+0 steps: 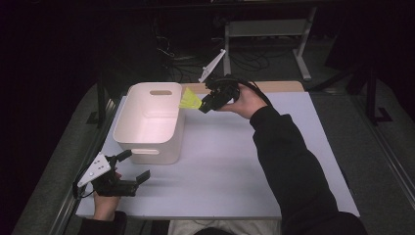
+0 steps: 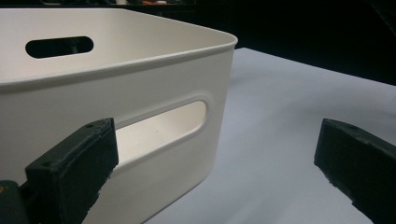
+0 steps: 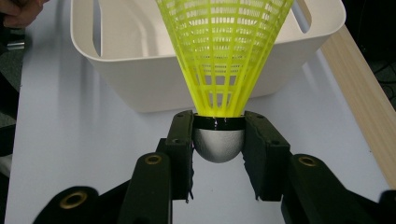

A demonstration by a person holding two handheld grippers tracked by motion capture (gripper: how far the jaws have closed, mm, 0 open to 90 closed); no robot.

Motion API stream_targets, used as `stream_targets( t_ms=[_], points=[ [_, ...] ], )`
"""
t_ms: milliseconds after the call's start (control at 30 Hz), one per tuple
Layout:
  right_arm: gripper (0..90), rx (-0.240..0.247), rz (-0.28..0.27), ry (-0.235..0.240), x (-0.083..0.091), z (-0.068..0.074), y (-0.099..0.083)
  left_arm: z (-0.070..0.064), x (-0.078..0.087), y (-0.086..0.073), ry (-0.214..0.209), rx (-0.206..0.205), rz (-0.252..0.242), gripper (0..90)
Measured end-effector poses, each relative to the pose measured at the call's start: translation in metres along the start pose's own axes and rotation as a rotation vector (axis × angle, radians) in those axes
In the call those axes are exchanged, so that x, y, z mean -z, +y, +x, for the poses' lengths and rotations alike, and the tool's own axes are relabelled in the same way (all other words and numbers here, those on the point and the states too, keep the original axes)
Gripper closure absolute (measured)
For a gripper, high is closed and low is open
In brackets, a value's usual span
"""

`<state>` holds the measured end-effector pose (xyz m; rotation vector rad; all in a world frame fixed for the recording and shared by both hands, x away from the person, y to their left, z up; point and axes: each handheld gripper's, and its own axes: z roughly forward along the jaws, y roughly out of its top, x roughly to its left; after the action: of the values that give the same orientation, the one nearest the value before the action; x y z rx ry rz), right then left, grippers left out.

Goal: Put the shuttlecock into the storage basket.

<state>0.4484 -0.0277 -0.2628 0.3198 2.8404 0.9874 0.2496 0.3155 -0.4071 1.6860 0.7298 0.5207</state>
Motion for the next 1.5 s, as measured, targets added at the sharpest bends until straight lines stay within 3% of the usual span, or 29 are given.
stream_targets(
  t_ms=[1267,1500],
  points=[
    [63.4,0.054,-0.028,0.054,-0.023,0.010,0.047,0.000,0.000,0.000,-0.001,0.001,0.000,0.0],
    [63.4,0.071,-0.026,0.077,-0.035,0.014,0.055,0.000,0.000,0.000,-0.002,0.001,-0.001,0.0]
  ],
)
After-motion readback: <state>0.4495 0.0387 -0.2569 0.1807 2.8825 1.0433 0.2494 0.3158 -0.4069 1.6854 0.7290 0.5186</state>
